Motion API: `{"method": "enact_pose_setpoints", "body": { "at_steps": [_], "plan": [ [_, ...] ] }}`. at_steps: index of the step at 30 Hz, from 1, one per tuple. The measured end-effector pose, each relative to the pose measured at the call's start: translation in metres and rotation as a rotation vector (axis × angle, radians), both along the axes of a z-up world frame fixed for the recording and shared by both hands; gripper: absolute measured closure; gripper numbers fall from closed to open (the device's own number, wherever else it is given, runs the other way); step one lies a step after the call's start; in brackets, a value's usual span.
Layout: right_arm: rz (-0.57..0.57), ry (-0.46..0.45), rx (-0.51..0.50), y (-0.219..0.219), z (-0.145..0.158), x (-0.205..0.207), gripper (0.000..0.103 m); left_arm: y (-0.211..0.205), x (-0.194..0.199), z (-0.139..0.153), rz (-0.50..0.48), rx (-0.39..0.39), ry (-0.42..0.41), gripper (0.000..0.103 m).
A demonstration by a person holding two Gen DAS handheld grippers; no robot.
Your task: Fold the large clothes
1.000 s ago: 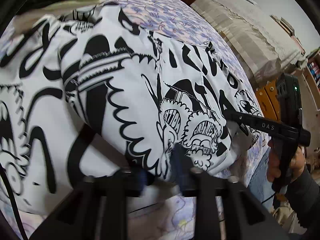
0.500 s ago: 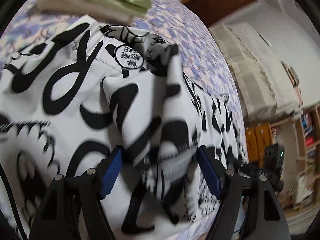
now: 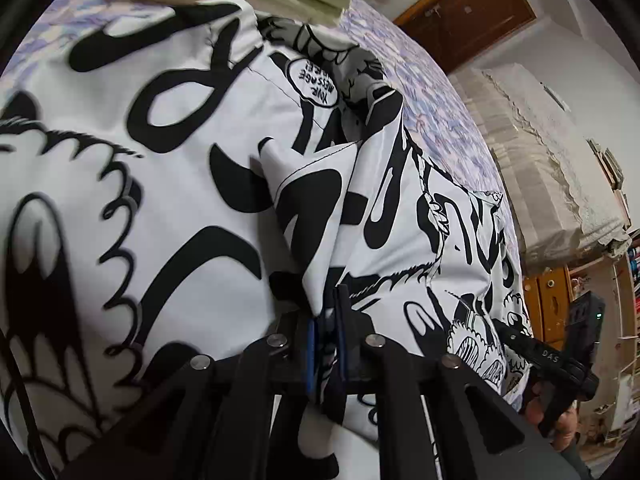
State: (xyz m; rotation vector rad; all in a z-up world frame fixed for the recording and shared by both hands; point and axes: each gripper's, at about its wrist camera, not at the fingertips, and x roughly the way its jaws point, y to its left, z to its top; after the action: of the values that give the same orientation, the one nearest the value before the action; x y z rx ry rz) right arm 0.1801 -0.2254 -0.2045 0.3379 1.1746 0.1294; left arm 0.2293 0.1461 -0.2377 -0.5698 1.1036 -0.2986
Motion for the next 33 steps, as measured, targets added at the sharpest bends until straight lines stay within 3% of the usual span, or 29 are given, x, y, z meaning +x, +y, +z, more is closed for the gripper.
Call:
{"method": "enact_pose_setpoints", "body": {
  "at_steps": [2,6,9,12,14,17,19,21,23,26,30,33],
  "plan": [
    [0.01,0.002,-0.037,0.003,0.009,0.001,0.089,-0.002,-0.001,0.009,-0.008,0.073,0.003,0.086],
    [-0.06,-0.064,-0.157,0.004,0.038,-0.008,0.072,-0.005,-0.007,0.04,0.023,0.254,-0.021,0.051],
    [-0.075,-0.162,-0.268,0.017,0.057,-0.015,0.072,-0.008,-0.014,0.07,0.062,0.343,-0.125,0.048],
    [-0.036,-0.265,-0.348,0.041,0.076,-0.016,0.072,-0.017,-0.016,0.092,0.049,0.327,-0.22,0.048],
    [0.01,-0.307,-0.33,0.056,0.079,-0.013,0.072,-0.026,-0.01,0.097,0.003,0.287,-0.249,0.048],
    [0.088,-0.301,-0.266,0.083,0.067,0.001,0.072,-0.057,0.015,0.083,-0.081,0.275,-0.221,0.055],
    [0.115,-0.306,-0.264,0.1,0.053,0.012,0.072,-0.073,0.032,0.071,-0.128,0.27,-0.191,0.072],
    [0.122,-0.299,-0.274,0.106,0.04,0.021,0.072,-0.08,0.044,0.056,-0.136,0.307,-0.16,0.072],
    [0.113,-0.267,-0.283,0.1,0.026,0.026,0.072,-0.079,0.051,0.043,-0.12,0.361,-0.129,0.072],
    [0.053,-0.231,-0.325,0.07,0.006,0.029,0.072,-0.055,0.051,0.026,-0.09,0.295,-0.086,0.072],
    [-0.021,-0.189,-0.338,0.035,-0.001,0.026,0.073,-0.042,0.044,0.021,-0.083,0.299,-0.094,0.074],
    [-0.067,-0.151,-0.271,0.017,-0.005,0.022,0.073,-0.039,0.036,0.02,-0.076,0.297,-0.098,0.074]
  ]
}}
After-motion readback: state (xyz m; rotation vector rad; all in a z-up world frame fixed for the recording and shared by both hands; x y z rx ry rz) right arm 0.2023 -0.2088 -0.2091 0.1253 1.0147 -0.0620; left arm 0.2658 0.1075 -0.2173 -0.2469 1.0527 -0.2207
